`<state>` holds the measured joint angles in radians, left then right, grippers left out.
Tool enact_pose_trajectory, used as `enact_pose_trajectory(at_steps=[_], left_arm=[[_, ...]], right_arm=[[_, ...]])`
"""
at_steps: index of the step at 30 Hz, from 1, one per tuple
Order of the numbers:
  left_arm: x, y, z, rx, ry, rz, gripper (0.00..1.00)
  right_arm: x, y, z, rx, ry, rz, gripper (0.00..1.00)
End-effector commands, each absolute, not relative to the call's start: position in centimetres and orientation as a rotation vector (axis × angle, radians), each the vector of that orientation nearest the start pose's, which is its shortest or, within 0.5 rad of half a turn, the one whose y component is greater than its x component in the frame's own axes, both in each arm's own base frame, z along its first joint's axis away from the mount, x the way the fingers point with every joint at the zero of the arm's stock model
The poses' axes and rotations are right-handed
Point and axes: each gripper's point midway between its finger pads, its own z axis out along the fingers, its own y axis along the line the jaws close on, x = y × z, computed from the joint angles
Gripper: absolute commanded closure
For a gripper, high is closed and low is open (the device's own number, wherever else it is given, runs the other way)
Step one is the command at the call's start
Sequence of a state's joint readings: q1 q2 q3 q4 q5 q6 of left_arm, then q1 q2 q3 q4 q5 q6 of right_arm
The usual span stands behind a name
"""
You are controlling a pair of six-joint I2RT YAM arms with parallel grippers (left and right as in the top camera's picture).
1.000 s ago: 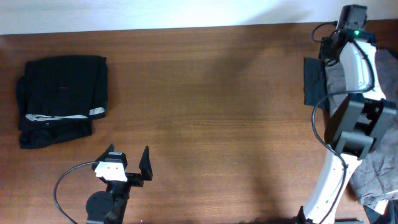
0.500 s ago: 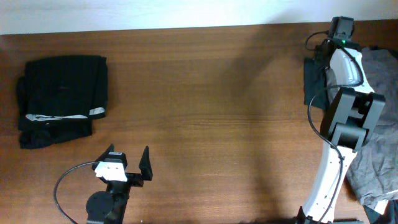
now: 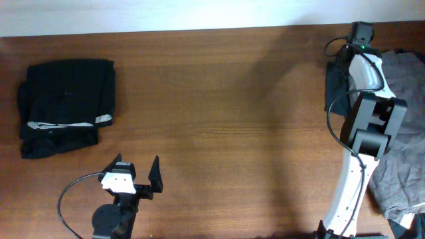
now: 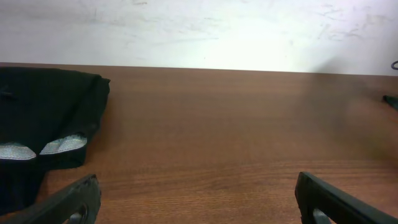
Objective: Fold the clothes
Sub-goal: 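Reach the right gripper to the grey shorts waistband and grasp it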
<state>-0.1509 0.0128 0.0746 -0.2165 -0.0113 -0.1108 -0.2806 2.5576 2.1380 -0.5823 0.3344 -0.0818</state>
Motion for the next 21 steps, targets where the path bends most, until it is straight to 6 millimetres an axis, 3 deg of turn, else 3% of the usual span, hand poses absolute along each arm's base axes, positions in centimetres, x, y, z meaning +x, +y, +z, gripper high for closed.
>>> enact_pose_trajectory(at_steps=[1, 5, 12, 21], left_arm=[[23.7, -3.5, 15.2, 0.025, 1.727, -0.198, 0.01], [23.7, -3.5, 15.2, 0.025, 1.727, -0.197, 0.01], [23.7, -3.5, 15.2, 0.025, 1.727, -0.197, 0.01], [23.7, -3.5, 15.2, 0.025, 1.727, -0.198, 0.01]], right_arm=[[56.8, -24.0, 0.8, 0.428, 2.562, -0.684, 0.52], [57.0, -24.0, 1.1, 0.430, 2.554, -0.693, 0.54], [58.2, -23.6, 3.5, 0.421, 2.501, -0.687, 0.35], [58.2, -23.5, 4.1, 0.419, 2.496, -0.672, 0.33]])
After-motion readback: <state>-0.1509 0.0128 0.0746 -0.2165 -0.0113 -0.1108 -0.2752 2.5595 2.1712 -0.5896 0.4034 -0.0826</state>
